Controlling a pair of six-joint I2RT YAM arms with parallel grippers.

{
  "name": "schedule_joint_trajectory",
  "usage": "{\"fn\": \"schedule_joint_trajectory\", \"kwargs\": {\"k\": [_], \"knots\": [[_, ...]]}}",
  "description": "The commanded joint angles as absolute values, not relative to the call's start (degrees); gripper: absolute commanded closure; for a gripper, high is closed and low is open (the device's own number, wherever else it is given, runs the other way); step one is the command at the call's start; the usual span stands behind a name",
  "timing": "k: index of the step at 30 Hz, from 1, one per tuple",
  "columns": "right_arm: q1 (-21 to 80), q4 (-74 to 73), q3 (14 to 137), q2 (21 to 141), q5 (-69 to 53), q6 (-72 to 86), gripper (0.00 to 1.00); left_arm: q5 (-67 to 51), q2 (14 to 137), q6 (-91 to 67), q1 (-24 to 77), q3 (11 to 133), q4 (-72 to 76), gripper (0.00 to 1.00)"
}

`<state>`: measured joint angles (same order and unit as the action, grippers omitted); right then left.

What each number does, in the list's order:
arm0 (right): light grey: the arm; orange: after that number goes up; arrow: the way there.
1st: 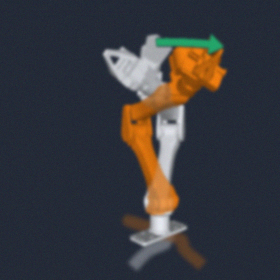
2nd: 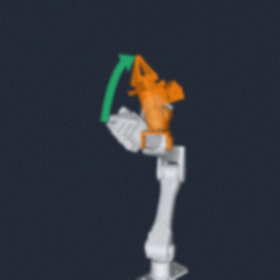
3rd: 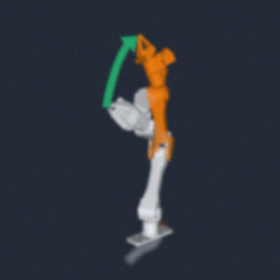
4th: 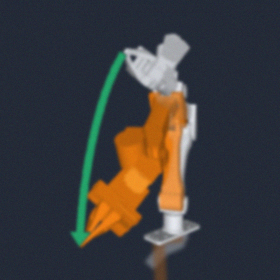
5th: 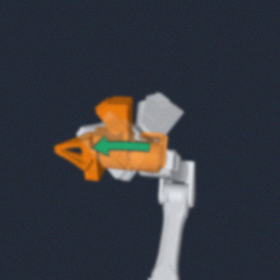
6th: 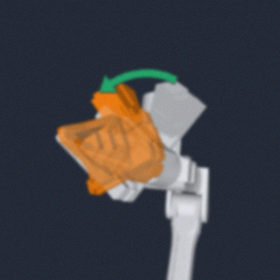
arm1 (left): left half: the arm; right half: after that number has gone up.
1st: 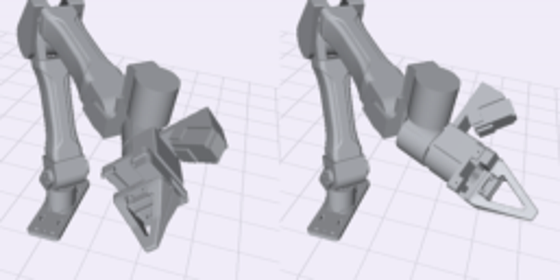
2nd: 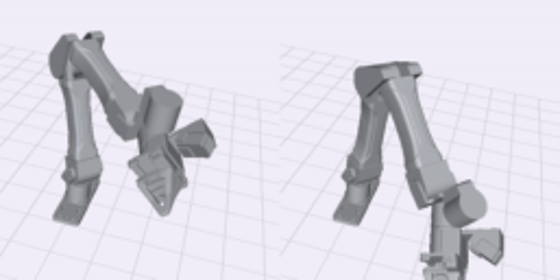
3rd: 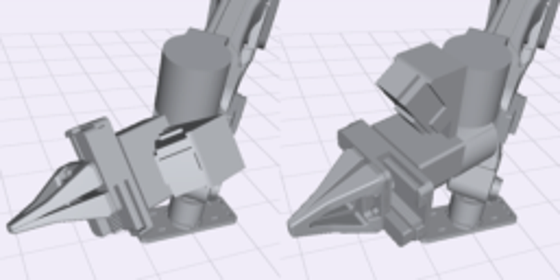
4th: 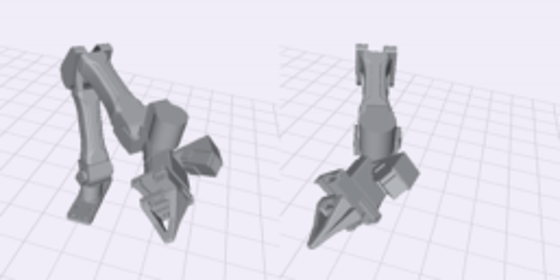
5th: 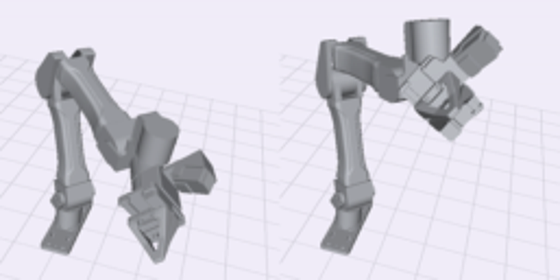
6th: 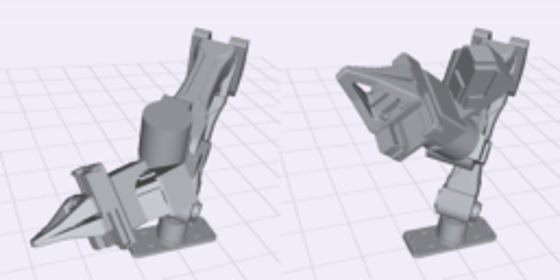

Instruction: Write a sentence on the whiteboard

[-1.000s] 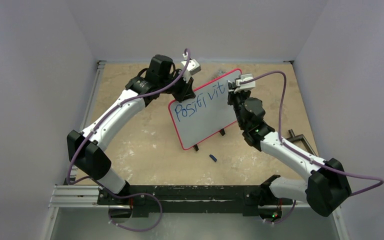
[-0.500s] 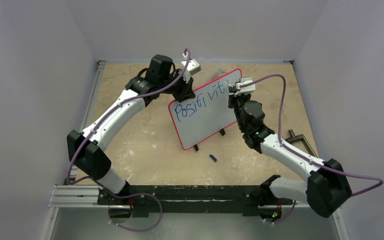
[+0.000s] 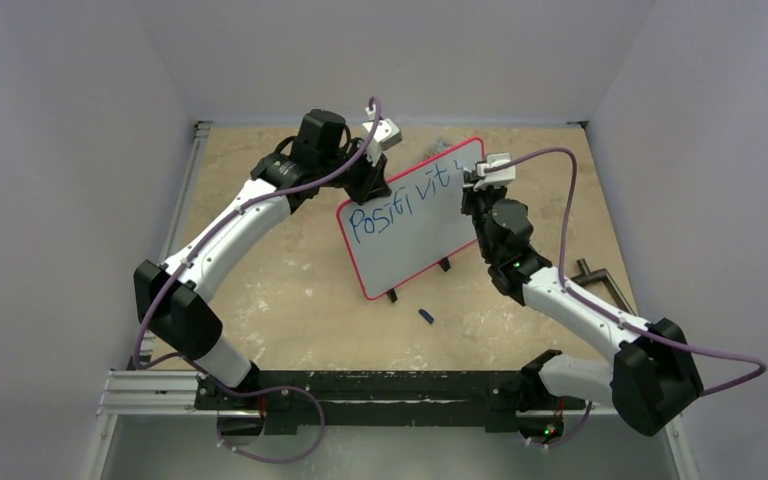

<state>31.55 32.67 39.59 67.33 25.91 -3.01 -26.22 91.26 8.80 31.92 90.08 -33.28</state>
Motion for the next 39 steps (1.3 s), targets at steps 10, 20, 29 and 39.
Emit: {"fn": "schedule_joint_trajectory", "kwargs": {"k": [10, 20, 29, 39], "knots": [[29.3, 33.9, 45.9, 68.1, 23.4, -3.5, 1.00, -24.0, 92.2, 15.3, 32.8, 87.6, -41.2, 1.00], [29.2, 34.0, 45.4, 68.5, 22.0, -2.6, 1.00, -23.9, 92.2, 15.4, 32.8, 87.5, -41.2, 1.00], [29.3, 34.3, 43.1, 68.1, 22.0, -1.8, 1.00, -23.9, 92.2, 15.4, 32.8, 87.5, -41.2, 1.00], [29.3, 34.0, 41.3, 68.1, 21.8, -0.8, 1.00, -23.9, 92.2, 15.4, 32.8, 87.5, -41.2, 1.00]]}}
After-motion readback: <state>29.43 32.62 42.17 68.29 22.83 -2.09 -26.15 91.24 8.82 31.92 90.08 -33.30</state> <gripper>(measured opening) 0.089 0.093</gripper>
